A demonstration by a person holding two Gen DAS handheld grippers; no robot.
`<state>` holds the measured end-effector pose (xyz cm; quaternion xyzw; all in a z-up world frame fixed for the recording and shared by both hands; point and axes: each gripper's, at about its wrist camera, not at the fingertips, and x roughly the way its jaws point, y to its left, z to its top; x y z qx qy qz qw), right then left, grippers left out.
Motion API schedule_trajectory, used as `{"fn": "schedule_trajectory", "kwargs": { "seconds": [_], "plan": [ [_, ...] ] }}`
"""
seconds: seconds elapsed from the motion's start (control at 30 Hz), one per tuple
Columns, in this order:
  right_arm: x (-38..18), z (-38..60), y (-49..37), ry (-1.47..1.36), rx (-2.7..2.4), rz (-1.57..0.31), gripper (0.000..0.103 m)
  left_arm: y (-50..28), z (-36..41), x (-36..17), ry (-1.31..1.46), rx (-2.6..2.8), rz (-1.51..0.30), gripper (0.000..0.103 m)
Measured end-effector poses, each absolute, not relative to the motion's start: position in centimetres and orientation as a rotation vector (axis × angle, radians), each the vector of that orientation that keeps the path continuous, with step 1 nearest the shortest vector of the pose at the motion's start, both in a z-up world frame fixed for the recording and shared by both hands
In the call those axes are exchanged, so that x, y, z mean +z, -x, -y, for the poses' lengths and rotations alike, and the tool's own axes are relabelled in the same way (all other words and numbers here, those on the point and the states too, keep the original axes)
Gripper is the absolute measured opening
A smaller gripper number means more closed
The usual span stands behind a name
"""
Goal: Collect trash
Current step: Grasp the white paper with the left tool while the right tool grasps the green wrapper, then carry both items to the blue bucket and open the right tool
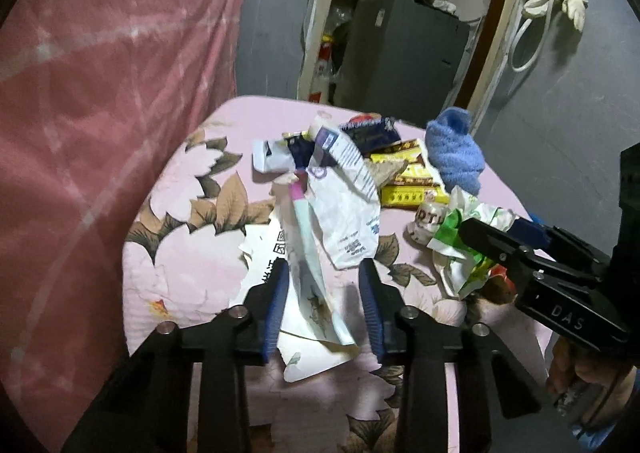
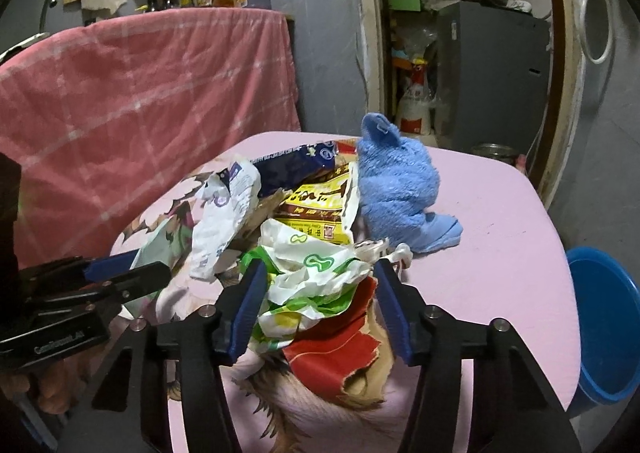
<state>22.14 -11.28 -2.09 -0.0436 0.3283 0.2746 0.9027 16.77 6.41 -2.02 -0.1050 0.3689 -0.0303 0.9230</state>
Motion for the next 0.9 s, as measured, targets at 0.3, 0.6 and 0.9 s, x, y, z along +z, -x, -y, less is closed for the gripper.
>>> {"fn": "schedule_trajectory", "kwargs": {
  "seconds": [0.3,0.6,0.9],
  "plan": [
    [-2.2,11.1,-22.1,0.090,0.570,-0.681,0.029,-16.4,-7.2,-1.8,0.253,-0.044,-0.766,0.008],
    [-1.2,12.1,-21.1,0.057,0.580,-0.604,0.016,-14.6,-6.8,0.0,0.272,-0.016,-0.663,0.007],
    [1.0,15.2,-19.3,-0.050,0.563,-0.435,0.016,-13.9,-3.7,2.5,0.242,-0.052,-0.532,0.007]
  ]
}}
